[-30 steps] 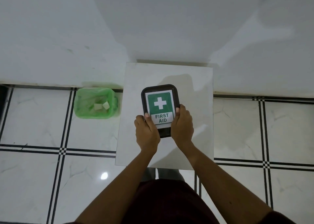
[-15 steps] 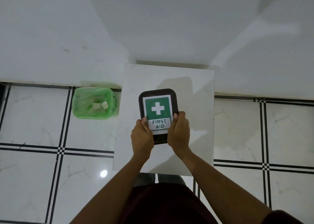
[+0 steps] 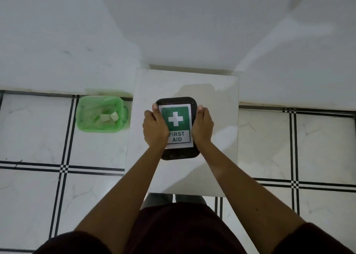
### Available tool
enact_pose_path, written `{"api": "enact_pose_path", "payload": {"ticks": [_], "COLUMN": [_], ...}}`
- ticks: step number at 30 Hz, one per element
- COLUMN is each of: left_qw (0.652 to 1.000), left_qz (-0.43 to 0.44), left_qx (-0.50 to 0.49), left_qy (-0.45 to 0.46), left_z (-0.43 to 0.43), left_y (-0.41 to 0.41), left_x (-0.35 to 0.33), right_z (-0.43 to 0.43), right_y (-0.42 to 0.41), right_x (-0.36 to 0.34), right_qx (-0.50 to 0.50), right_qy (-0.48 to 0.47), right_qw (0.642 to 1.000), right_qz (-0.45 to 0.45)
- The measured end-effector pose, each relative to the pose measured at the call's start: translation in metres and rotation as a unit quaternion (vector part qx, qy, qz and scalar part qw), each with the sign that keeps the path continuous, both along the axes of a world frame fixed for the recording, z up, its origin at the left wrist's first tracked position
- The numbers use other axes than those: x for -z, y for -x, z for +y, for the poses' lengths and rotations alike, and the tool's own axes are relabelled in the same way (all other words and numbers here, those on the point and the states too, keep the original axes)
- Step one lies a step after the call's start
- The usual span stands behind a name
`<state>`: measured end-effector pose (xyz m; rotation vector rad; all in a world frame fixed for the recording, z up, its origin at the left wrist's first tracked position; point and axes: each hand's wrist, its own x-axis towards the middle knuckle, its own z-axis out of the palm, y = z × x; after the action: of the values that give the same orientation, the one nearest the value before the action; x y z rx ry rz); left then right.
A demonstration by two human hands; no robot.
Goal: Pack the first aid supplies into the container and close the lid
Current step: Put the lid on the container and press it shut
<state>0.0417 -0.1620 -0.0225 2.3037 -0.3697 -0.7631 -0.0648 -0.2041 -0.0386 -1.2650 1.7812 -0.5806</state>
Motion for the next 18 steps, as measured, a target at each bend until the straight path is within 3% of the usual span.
{"api": "enact_pose_path", "payload": {"ticks": [4,11,18], "left_qw": [0.999,0.996,0.995], "left_qz": [0.037,0.050,0.072], "left_qx": [-0.022,-0.045,-0.052], "left_qy": [0.030,0.055,0.039], "left_z": [0.000,-0.001,-0.003], "left_y": [-0.002,-0.006,-0.007], "left_x": [0.005,0.006,0.007], "right_z": [0.007,0.006,0.005], "right_y": [-0.003,0.000,-0.006], "right_x": [0.005,0.008,0.010], "right_qx": [0.029,0.039,0.004], "right_qy": [0.058,0.062,0.098], "right_qw": [0.998,0.996,0.992], "right_qz": [-0.022,-0.051,0.072]}}
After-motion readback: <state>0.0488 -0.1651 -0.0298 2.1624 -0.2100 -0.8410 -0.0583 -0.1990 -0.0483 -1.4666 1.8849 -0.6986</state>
